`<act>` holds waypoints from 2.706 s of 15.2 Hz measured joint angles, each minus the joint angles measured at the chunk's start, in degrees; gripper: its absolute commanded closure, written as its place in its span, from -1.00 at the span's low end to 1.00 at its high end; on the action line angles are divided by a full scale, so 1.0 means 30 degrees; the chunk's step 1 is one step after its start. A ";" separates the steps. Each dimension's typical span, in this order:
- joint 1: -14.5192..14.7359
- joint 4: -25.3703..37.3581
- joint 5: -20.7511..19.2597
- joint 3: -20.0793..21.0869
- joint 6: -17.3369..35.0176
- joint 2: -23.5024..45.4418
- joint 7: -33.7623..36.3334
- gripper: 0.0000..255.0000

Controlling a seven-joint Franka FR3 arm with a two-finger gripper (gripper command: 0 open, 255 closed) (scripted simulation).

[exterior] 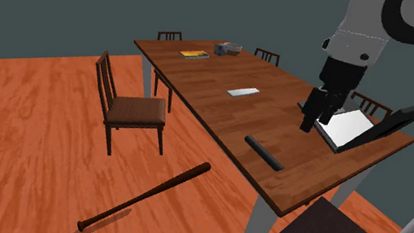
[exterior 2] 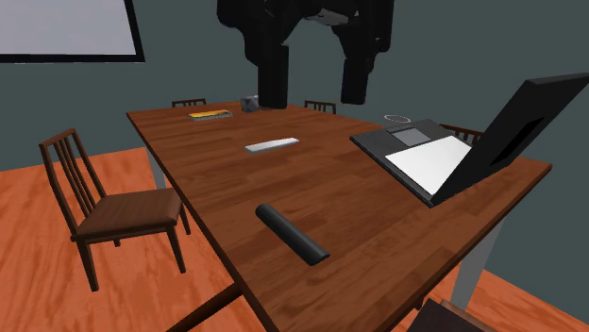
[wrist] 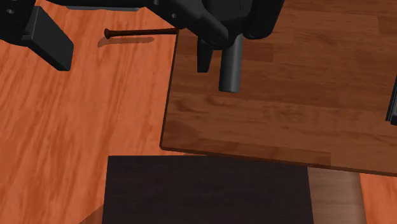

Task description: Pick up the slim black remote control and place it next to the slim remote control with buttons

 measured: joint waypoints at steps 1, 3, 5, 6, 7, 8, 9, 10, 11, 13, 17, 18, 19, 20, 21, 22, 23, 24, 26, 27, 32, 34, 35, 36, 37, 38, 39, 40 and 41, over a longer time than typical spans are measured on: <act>0.0000 0.0000 0.0000 0.0000 0.0000 0.0000 0.0000 -1.00; -0.0131 -0.0298 -0.0133 0.0077 0.0829 0.0532 0.0060 -1.00; -0.0367 -0.0765 -0.0396 0.0098 0.2109 0.1337 0.0062 -1.00; -0.0473 -0.0896 -0.0509 0.0152 0.2702 0.1774 0.0140 -1.00; -0.0581 -0.1054 -0.0623 0.0208 0.3347 0.2238 0.0223 -1.00; -0.0724 -0.1239 -0.0782 0.0192 0.3954 0.2643 0.0233 -1.00; -0.0879 -0.1265 -0.0958 0.0171 0.4520 0.3161 0.0251 -1.00; -0.0996 -0.1384 -0.1092 0.0216 0.5176 0.3687 0.0352 -1.00; -0.1116 -0.1526 -0.1233 0.0257 0.5803 0.4148 0.0461 -1.00; -0.1346 -0.1551 -0.1519 0.0365 0.7004 0.5272 0.0740 -1.00; -0.1978 -0.1453 -0.2316 0.0303 0.9315 0.7600 0.1095 -1.00; -0.2088 -0.1251 -0.2502 0.0360 0.9818 0.8274 0.1317 -1.00; -0.2246 -0.1171 -0.2734 0.0346 1.0460 0.8984 0.1459 -1.00; -0.2365 -0.1047 -0.2949 0.0371 1.1018 0.9650 0.1677 -1.00; -0.2483 -0.0833 -0.3194 0.0407 1.1601 1.0429 0.1936 -1.00; -0.2628 -0.0627 -0.3452 0.0380 1.2141 1.1162 0.2121 -1.00; -0.2795 -0.0485 -0.3722 0.0300 1.2577 1.1714 0.2235 -1.00; -0.2908 -0.0201 -0.3968 0.0274 1.2936 1.2328 0.2444 -1.00; -0.3054 -0.0098 -0.4258 0.0187 1.3712 1.3200 0.2589 -1.00; -0.3064 -0.0121 -0.4337 0.0193 1.4026 1.3493 0.2682 -1.00; -0.3118 -0.0516 -0.4578 0.0166 1.5308 1.4379 0.2889 -1.00; -0.3135 -0.0557 -0.4613 0.0149 1.5485 1.4511 0.2894 -1.00; -0.3144 -0.0565 -0.4620 0.0140 1.5523 1.4539 0.2884 -1.00; -0.3146 -0.0571 -0.4624 0.0138 1.5544 1.4551 0.2884 -1.00; -0.3147 -0.0573 -0.4626 0.0138 1.5555 1.4559 0.2886 -1.00; -0.3147 -0.0573 -0.4627 0.0137 1.5560 1.4563 0.2886 -1.00; -0.3147 -0.0572 -0.4628 0.0137 1.5562 1.4566 0.2886 -1.00; -0.3147 -0.0572 -0.4628 0.0137 1.5562 1.4566 0.2886 1.00; -0.3147 -0.0572 -0.4628 0.0137 1.5562 1.4566 0.2886 1.00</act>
